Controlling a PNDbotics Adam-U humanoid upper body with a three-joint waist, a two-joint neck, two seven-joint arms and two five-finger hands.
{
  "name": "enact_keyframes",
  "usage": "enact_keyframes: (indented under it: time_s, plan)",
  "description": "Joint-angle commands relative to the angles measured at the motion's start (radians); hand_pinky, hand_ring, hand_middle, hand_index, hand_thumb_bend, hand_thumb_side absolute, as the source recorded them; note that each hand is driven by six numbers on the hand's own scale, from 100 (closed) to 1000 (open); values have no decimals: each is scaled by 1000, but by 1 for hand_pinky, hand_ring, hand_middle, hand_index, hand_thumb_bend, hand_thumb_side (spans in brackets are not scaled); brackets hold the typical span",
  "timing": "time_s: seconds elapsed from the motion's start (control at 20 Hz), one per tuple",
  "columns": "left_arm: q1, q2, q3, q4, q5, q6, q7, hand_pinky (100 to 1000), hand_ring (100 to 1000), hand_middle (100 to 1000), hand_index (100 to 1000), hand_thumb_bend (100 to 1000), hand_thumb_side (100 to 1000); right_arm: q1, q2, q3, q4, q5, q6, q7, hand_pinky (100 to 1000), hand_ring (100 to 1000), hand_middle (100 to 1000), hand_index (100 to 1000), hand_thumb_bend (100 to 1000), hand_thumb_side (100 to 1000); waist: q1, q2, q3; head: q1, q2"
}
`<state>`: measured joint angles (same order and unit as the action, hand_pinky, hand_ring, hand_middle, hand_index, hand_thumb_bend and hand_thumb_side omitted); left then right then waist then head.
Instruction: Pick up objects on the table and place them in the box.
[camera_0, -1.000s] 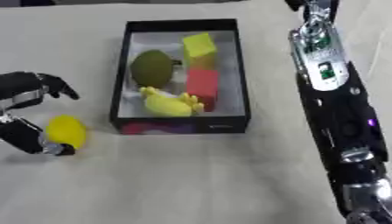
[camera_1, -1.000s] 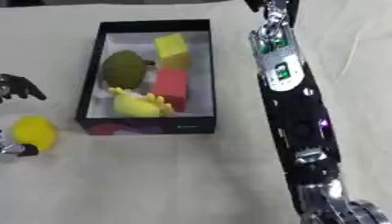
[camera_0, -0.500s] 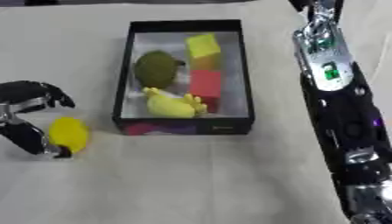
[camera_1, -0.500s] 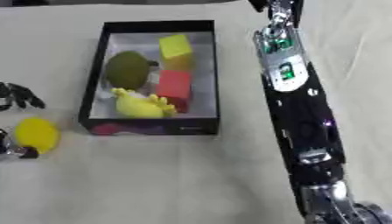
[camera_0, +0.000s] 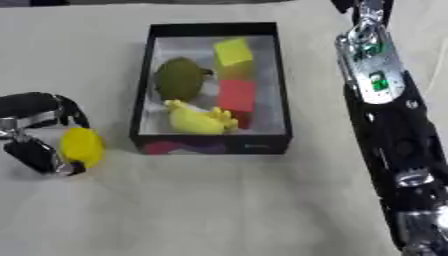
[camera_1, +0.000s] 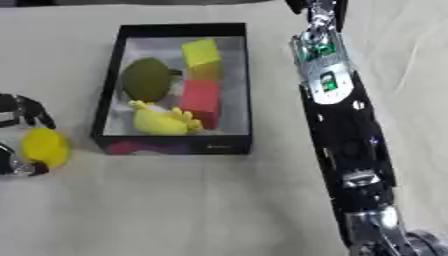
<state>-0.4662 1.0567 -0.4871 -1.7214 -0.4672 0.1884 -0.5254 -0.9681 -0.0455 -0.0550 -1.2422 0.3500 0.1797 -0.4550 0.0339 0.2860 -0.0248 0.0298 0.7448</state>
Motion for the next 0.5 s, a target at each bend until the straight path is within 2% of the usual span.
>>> enact_keyframes:
  time_s: [0.05,0.2,0.35,0.5]
  plan:
    - [-15,27,6,-19,20,-4,4,712,712,695,714,339,213,-22,-15,-2,-8,-4,-1,-3,803,738,723,827,261,385,-1,-2,2,0,-11]
    - [-11,37,9,-48,30,-9,-5,708,707,683,683,256,178,-19,-14,-2,-10,-3,-2,-3,803,738,723,828,259,385,1,-4,3,-2,-11]
    - [-9,70,15,-109,31,-23,-23,712,713,689,684,261,168,-17,-14,-2,-12,1,-2,-4,804,738,724,828,257,383,3,-7,6,-9,-9]
    - [-41,106,34,-188,28,-55,-44,720,720,695,686,263,151,-10,-11,0,-16,9,-4,-2,804,739,724,828,256,382,8,-16,11,-14,0]
